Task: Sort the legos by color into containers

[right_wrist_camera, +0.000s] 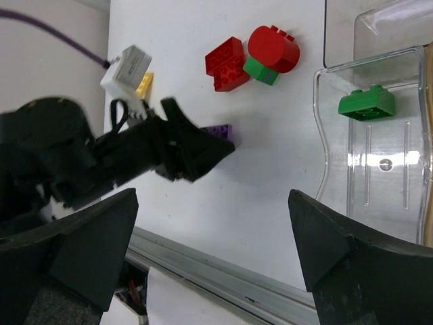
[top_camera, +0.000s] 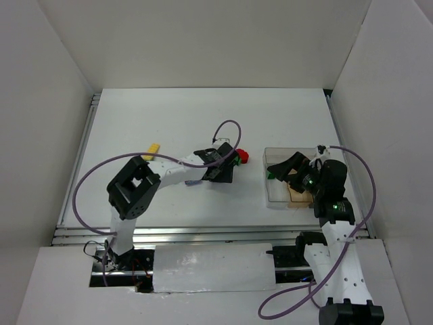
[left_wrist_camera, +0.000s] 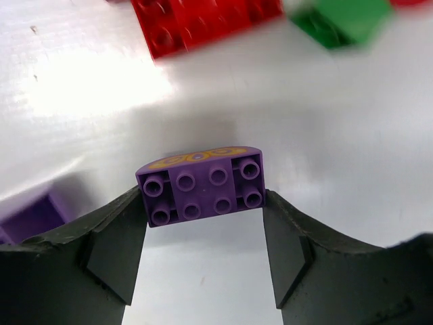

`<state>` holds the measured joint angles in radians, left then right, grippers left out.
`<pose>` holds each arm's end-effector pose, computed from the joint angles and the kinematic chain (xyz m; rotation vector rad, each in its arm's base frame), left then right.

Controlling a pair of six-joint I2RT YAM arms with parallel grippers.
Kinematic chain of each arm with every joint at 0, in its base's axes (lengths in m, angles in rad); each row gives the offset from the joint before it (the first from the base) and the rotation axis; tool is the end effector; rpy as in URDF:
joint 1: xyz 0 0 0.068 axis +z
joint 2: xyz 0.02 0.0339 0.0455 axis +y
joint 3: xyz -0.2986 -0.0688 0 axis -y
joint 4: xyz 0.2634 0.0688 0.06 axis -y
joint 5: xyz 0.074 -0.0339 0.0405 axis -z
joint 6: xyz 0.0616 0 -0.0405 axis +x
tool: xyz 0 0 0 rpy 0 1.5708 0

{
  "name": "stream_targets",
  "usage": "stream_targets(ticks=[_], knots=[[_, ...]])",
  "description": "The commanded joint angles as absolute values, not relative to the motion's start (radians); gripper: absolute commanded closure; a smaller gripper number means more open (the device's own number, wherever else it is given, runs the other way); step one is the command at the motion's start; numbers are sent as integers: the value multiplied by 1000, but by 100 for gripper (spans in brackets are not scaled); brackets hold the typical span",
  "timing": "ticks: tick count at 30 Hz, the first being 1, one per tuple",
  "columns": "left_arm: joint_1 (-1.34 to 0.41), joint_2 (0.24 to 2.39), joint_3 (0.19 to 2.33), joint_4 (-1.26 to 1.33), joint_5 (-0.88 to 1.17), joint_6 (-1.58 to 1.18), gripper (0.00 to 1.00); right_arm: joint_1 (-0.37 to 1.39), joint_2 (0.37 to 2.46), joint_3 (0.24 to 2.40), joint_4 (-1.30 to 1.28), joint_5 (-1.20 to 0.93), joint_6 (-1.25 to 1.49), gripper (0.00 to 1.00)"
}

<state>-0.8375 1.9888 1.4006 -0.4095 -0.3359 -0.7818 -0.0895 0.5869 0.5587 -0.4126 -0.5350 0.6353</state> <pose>0.3265 -0.3321 0.1791 -0.0552 2.5026 -0.2410 0.1534 0.0178 0.2772 0.3891 2.0190 0.8808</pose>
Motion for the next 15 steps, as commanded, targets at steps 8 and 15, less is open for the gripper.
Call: stream_targets(ticks=[8,15], knots=[[-966,1547,1008,74,-169,-407,100,-80,600,563,-325,-560,704,1],[-1038,1402,894,250,32,-255,100,177,684,598,-314,-513,710,6]])
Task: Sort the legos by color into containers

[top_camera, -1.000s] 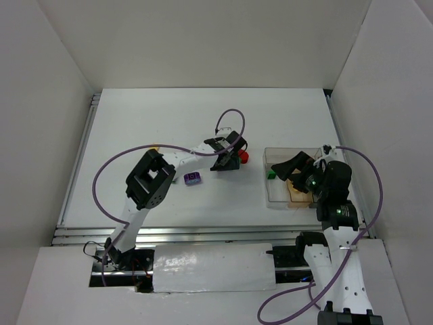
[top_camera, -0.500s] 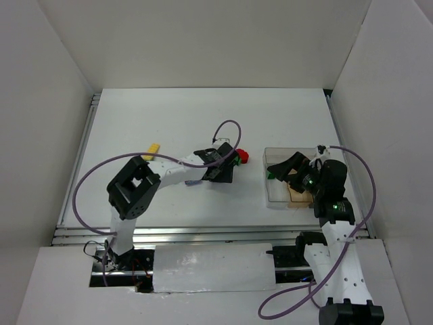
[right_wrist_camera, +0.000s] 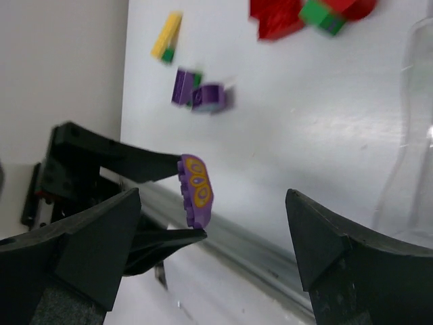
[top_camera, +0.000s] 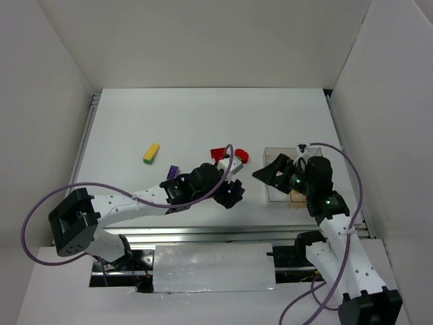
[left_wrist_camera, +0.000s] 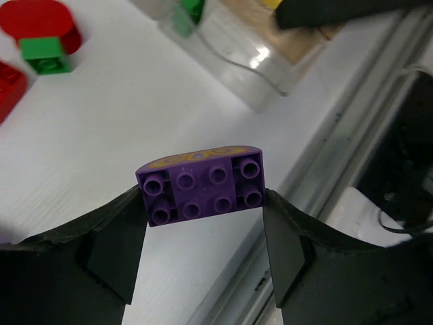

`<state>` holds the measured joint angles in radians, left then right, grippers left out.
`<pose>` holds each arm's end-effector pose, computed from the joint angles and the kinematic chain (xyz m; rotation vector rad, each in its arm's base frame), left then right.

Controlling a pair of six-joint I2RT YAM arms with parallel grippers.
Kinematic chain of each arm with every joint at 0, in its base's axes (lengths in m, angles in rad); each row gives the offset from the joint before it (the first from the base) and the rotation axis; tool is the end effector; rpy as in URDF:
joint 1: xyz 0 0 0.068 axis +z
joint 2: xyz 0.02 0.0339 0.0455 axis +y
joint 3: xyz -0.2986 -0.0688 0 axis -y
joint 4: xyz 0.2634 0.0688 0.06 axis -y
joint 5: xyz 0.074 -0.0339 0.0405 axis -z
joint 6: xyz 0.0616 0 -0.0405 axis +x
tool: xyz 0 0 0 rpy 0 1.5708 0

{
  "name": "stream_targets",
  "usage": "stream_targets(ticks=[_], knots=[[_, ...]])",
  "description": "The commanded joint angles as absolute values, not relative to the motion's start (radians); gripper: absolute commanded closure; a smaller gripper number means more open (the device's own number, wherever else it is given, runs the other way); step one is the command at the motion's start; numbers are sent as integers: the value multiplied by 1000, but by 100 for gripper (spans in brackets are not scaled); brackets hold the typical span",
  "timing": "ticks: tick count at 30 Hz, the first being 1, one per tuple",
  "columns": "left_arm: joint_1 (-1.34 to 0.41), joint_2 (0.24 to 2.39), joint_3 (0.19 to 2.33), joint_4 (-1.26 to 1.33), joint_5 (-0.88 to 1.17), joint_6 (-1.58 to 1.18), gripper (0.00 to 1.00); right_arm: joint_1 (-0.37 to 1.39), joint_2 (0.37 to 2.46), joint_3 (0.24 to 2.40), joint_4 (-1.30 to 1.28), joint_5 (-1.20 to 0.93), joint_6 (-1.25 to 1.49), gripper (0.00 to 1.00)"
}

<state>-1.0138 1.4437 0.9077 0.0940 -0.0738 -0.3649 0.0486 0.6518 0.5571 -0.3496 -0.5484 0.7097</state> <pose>0.1950 -0.3046 0.2688 0.6243 2.0103 -0.7874 0.1630 0.0401 0.2751 0.3234 2.0733 1.0228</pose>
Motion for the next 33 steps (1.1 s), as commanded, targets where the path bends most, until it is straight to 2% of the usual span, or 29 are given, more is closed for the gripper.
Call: stream_targets(ticks=[1,7,10,11,15,18,19,20,21,22,23,25,26,27,28,29,32,33], knots=[[-1042,1398,896,252,58,-236,100,216,693,601,-314,-491,706,6],[-1055,1378,927,215,112,-183,100,354,749,591,-313,-445,701,9],[-1058,1361,917,227,104,-170,100,377,749,571,-272,-475,722,18],[-1058,1356,916,227,92,-167,100,380,755,569,-258,-494,726,24],[-1058,1350,922,221,80,-155,100,408,785,566,-215,-551,739,31],[-1058,1350,919,233,90,-149,99,425,819,549,-161,-587,764,33],[-1058,1353,919,238,91,-150,98,434,836,542,-132,-603,779,38],[-1058,1354,919,239,91,-150,98,434,842,540,-117,-610,784,38],[-1058,1358,920,241,89,-150,97,437,847,538,-107,-617,785,58],[-1058,1356,919,241,71,-155,95,437,853,541,-100,-624,790,69],[-1058,1355,917,245,55,-161,94,440,854,541,-91,-632,796,89],[-1058,1350,907,253,22,-170,85,437,854,546,-84,-635,798,100],[-1058,1344,902,256,-38,-181,73,437,856,554,-90,-629,793,100],[-1057,1341,902,249,-75,-192,46,436,856,558,-100,-618,789,100],[-1058,1341,905,241,-160,-216,26,437,856,567,-116,-598,773,100],[-1058,1339,910,233,-204,-230,1,436,857,574,-127,-544,766,100],[-1058,1348,956,137,-332,-307,1,393,899,616,-187,-413,700,100],[-1058,1353,989,100,-448,-339,1,373,919,633,-201,-320,683,100]])
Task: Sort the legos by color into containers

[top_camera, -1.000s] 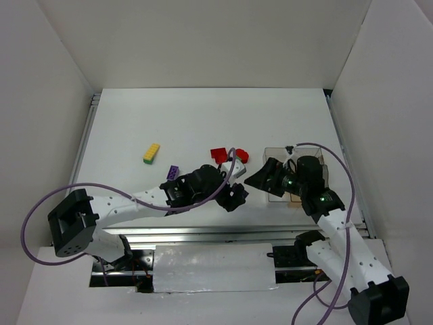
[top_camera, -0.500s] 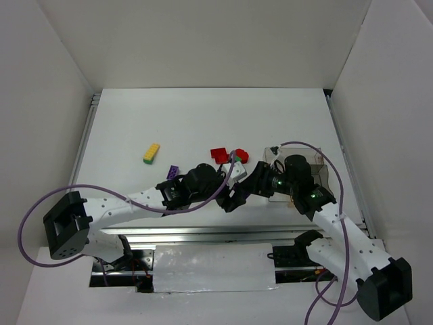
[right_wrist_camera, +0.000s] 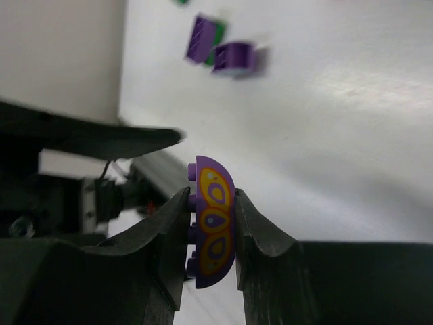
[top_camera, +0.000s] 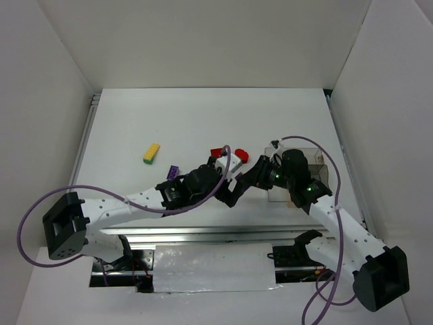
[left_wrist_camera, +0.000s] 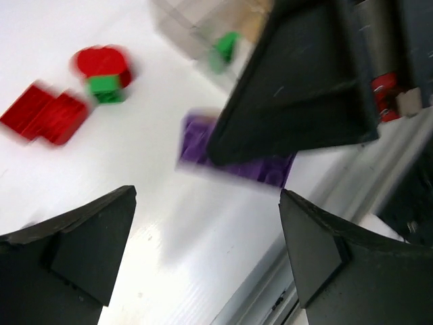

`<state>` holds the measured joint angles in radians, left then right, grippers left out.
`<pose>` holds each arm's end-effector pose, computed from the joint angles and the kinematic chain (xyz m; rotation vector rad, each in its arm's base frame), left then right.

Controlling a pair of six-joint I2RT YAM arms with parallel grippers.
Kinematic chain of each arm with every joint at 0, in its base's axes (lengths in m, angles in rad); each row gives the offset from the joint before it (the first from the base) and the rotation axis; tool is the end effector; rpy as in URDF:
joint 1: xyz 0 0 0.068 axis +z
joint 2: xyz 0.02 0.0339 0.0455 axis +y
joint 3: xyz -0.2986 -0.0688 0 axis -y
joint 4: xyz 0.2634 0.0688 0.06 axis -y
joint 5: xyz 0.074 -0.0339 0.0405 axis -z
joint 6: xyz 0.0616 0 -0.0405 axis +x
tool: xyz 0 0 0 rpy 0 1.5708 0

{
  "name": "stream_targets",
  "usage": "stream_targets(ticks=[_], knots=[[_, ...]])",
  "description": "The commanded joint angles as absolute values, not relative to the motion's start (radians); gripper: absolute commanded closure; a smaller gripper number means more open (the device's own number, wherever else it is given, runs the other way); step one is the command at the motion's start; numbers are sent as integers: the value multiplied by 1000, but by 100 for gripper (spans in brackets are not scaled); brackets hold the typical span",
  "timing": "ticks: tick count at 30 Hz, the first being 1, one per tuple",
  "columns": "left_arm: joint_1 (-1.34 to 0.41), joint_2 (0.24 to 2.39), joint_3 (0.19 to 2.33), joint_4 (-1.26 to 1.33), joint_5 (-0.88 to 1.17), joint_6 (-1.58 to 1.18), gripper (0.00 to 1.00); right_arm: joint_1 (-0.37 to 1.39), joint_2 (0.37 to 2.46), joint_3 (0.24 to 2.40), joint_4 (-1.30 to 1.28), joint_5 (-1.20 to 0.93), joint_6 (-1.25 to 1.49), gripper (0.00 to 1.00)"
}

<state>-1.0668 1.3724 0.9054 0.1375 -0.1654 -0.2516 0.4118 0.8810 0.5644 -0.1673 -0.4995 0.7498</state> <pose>0.1783 -0.3023 0.2976 0.6708 1.8466 -0.7302 0.1828 0.1120 0.2593 0.0358 2.2241 1.1976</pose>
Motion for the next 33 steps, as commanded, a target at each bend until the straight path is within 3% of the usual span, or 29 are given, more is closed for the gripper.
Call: stream_targets(ticks=[1,2,6,10,17,20,23,24,28,33], knots=[[-1058,1364,1009,-1,-519,-426,0,315,946,678,-224,-274,667,100],[-1057,1370,1055,-80,-658,-478,1,283,1003,699,-253,-238,661,100],[-1010,1384,1150,-420,-813,-757,0,183,1136,817,-304,-3,658,100],[-884,1344,1171,-615,-747,-851,1,130,1283,925,-348,175,647,100],[-703,1206,1032,-571,-611,-819,0,29,1451,969,-342,210,638,92],[-684,1195,1028,-580,-607,-802,1,26,1477,982,-319,207,655,82],[-680,1193,1026,-583,-604,-792,1,25,1503,1020,-328,206,660,38],[-678,1189,1025,-581,-601,-790,1,23,1517,1040,-340,203,657,29],[-678,1175,997,-558,-588,-782,1,25,1522,1060,-351,195,657,19],[-651,1207,966,-494,-540,-781,0,29,1444,1048,-362,169,658,17]])
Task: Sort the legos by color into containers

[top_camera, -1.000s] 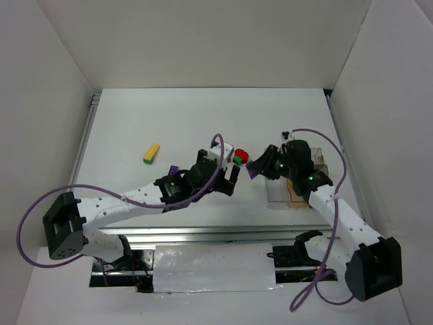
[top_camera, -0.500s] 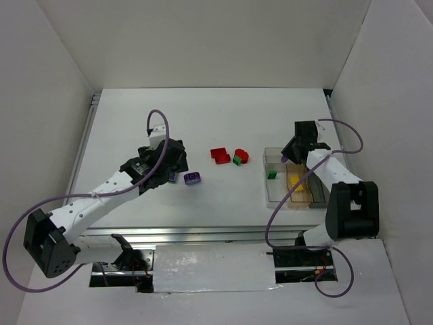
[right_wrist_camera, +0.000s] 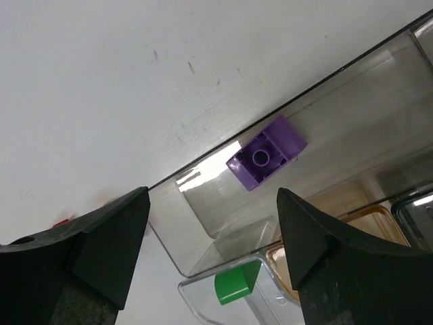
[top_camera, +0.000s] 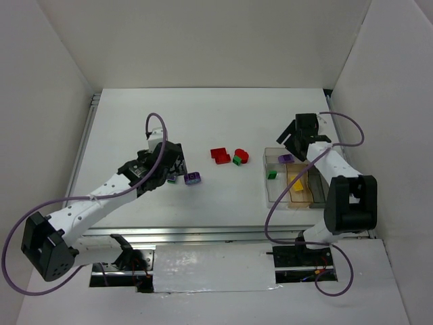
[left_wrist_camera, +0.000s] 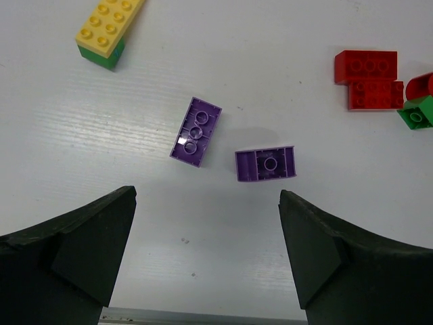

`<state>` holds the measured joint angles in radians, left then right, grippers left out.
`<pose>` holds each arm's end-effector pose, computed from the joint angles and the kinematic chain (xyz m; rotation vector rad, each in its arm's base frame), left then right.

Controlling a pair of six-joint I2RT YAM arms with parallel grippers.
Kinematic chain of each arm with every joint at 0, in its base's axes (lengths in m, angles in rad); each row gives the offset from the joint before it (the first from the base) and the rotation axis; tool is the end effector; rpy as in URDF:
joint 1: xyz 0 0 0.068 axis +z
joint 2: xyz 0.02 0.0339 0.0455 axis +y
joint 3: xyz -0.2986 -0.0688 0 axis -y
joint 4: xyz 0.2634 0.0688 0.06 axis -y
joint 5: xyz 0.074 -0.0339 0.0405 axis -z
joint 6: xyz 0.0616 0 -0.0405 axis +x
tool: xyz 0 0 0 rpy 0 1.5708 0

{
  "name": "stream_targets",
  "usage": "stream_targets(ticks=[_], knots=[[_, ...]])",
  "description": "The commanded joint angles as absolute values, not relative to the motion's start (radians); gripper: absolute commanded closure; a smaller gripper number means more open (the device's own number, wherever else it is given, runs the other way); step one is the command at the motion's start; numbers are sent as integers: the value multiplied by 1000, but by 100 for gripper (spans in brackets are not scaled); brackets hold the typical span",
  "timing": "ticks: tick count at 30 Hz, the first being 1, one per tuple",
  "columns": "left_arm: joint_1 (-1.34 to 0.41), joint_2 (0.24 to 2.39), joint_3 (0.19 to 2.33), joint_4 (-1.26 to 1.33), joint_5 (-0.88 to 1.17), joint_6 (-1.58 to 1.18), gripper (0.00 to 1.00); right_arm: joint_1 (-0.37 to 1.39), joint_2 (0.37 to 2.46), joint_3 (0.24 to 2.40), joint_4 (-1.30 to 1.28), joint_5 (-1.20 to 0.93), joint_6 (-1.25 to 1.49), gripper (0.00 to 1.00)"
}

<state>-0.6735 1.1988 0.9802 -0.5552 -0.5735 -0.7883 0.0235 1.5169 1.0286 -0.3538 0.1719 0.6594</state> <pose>0.2331 -0.1432 0.3052 -0.3961 2.1655 -0.1343 0.3545 -0.0022 0.2406 0.8246 2.2534 0.1116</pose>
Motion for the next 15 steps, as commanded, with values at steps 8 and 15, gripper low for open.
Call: stream_targets(ticks=[8,15], knots=[[-537,1425,983,-399,-408,-749,1,201,1111,902,-333,51,591,13],[-469,1583,1008,-371,-365,-721,10,268,956,839,-348,-84,575,0]])
